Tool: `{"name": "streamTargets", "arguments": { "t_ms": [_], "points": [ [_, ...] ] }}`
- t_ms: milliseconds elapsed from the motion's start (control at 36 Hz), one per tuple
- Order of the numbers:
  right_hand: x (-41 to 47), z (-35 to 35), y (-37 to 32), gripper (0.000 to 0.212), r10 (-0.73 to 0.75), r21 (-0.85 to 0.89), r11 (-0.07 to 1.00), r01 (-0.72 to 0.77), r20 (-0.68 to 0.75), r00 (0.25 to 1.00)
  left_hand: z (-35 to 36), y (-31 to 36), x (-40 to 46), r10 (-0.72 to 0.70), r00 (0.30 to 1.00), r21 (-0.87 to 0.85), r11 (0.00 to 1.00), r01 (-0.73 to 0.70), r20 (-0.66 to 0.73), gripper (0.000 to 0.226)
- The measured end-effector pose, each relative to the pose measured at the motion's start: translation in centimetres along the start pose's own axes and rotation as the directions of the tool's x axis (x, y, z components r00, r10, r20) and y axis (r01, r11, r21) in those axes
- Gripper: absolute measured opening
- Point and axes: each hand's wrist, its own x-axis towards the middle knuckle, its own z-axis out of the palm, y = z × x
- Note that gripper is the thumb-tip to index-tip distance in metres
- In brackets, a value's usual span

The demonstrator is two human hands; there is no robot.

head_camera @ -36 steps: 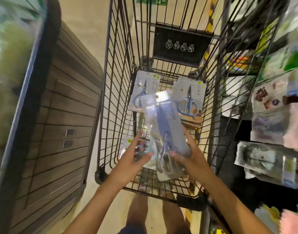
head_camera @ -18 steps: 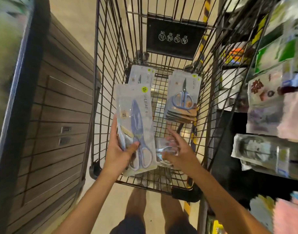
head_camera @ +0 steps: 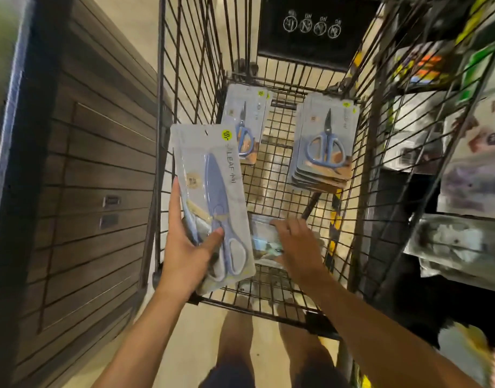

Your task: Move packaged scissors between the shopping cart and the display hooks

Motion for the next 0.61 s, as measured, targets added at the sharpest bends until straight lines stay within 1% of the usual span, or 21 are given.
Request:
{"name": "streamTargets", "arguments": {
  "t_ms": [83, 167, 250, 306, 333, 417, 500, 611],
  "points": [
    [0.0, -0.9, 0.3, 0.077, -0.033, 0.046, 0.999, 0.028, 0.120, 0.992, 0.1, 0.2, -0.1, 0.004, 1.000, 0.000, 1.000, -0.004, -0.001, 0.104],
    [0.0, -2.0, 1.3, 0.064, -0.081, 0.100, 0.993, 0.063, 0.190, 0.978, -0.1, 0.7, -0.3, 0.014, 1.000, -0.003, 1.000, -0.014, 0.001, 0.101],
    [-0.5, -4.5, 1.8, 0.061, -0.128, 0.211, 0.974, 0.085, 0.194, 0.973, -0.5, 2.0, -0.5, 0.031, 0.999, 0.040, 0.999, -0.032, 0.031, 0.104],
    [-0.9, -7.0, 1.6, 0.051, -0.086, 0.261, 0.965, 0.036, 0.184, 0.979, -1.0, 3.3, -0.8, 0.053, 0.997, 0.060, 0.997, -0.056, 0.056, 0.103],
    [-1.2, -8.4, 1.5, 0.051, -0.051, 0.279, 0.960, 0.004, 0.164, 0.985, -1.2, 4.1, -0.9, 0.069, 0.995, 0.071, 0.995, -0.074, 0.067, 0.103],
    [-3.2, -12.5, 1.0, 0.068, 0.069, 0.408, 0.907, -0.100, 0.089, 0.994, -2.1, 7.1, -1.6, 0.123, 0.987, 0.106, 0.985, -0.134, 0.104, 0.102],
    [-6.2, -16.7, 0.3, 0.085, 0.135, 0.568, 0.818, -0.097, -0.026, 0.990, -3.1, 10.7, -2.6, 0.195, 0.971, 0.140, 0.967, -0.214, 0.141, 0.102],
    [-11.4, -22.1, -1.1, 0.089, 0.248, 0.754, 0.656, -0.015, -0.197, 0.949, -4.3, 15.3, -4.5, 0.283, 0.940, 0.149, 0.938, -0.312, 0.192, 0.104]
  ]
}}
